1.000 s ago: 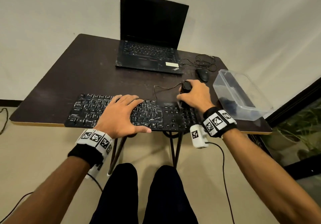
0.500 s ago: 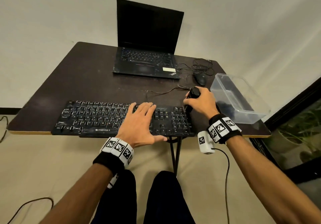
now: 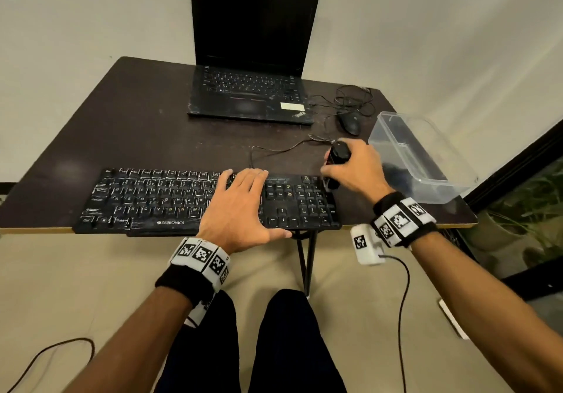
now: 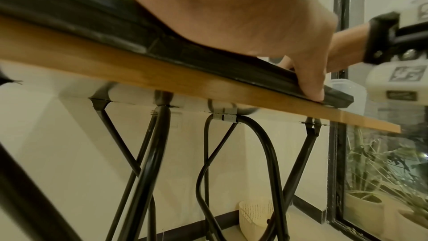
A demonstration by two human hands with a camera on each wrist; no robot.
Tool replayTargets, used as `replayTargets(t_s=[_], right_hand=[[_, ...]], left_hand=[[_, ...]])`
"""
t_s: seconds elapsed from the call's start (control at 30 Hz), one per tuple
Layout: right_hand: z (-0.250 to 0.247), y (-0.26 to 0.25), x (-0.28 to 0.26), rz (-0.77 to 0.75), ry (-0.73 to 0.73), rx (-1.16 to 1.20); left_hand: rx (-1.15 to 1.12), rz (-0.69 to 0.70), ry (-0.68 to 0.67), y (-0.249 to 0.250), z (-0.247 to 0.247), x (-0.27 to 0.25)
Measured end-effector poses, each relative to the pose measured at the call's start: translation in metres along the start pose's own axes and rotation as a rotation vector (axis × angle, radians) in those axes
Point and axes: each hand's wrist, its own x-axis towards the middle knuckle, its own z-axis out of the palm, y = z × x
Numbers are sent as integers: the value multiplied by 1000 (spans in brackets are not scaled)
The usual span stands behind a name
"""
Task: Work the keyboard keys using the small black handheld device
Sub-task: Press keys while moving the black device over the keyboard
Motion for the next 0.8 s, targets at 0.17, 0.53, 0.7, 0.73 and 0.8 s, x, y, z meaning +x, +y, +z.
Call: replayTargets(t_s=[0.17,0.53,0.7,0.73,0.8], right_hand=[[-2,2,-2,-11,-82,-9],[-5,9,-4,32,-106,-90],[13,-19,21,34,35,-96],[15,-20,26,39,38,-93],[12,-19,19,43,30,-86]], left_hand=[[-2,-3,1,0,0,-1],[-12,-1,26,0,0,0],[-2,5,10,1,-3,-1],[-11,2,14,1,-3,-1],[-25,-1,17,0,-3,-2]])
